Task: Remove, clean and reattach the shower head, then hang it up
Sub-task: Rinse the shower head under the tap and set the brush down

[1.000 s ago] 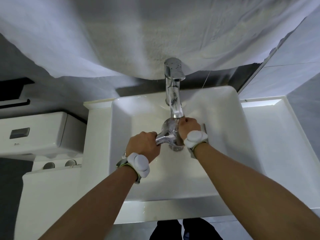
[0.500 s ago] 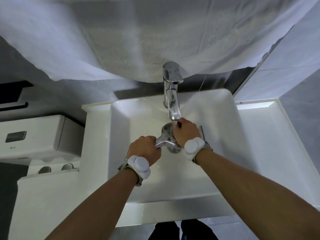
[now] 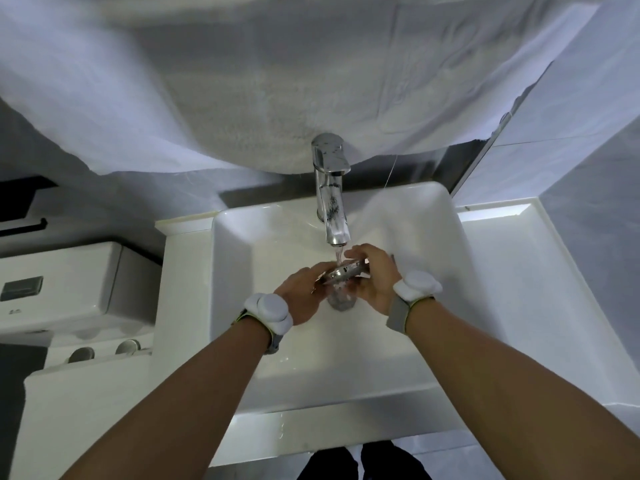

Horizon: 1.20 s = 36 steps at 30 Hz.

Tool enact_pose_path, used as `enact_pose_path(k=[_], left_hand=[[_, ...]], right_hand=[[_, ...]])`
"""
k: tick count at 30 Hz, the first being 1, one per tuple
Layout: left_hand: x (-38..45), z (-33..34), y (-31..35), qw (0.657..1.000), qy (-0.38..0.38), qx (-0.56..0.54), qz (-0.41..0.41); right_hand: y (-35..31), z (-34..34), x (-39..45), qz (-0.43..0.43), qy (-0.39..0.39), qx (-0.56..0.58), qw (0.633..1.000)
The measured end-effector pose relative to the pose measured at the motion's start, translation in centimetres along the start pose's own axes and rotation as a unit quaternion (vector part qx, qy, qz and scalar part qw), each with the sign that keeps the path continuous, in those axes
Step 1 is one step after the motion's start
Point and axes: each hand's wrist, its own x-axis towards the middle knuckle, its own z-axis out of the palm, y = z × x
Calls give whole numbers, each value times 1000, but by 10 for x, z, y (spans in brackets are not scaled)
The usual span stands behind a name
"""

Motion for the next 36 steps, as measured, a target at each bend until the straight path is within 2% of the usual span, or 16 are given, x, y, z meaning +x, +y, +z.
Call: enact_pose_path(k=[3,5,8,11,14,15,16,19,20,22,26,32,34,36], left_hand=[[3,2,0,988,-59,-144,-17],[4,1,3,979,-66,-190,-9],[4,-2,12,977,-61,-206,12],[-1,-3,9,967,-72,-245,-24],[-11,1,0,958,-82,-264,-77],[-14,2,-2,961,-72,-256,-80],[-16,1,-4,964,-56,-248,-76],[-22,-4,-14,966,-22,-249,-72],[-24,-6,-16,966,-23,-249,-73],[-27,-4,-19,969,-30,-234,-74],[-25,3,-16,977,-28,-205,-58],[-31,-1,-23,981,6,-192,-22],[-30,1,-22,981,1,-194,-25],[-27,7,-19,978,-14,-208,-25]], right_hand=[[-2,-14,-2,-96,33,-176,979],[-1,-26,-5,-161,50,-211,963],[5,-38,-6,-235,35,-209,949],[13,-30,-5,-258,2,-228,939],[30,-9,0,-288,58,-376,879],[31,-1,0,-288,72,-394,870],[29,5,1,-279,67,-380,879],[20,8,9,-224,1,-232,946],[18,7,13,-213,-10,-195,958],[24,8,11,-222,-10,-208,953],[31,14,-1,-263,56,-267,926],[20,-3,7,-188,-98,-148,966],[25,-7,6,-191,-92,-140,967],[27,-7,3,-215,-51,-166,961]])
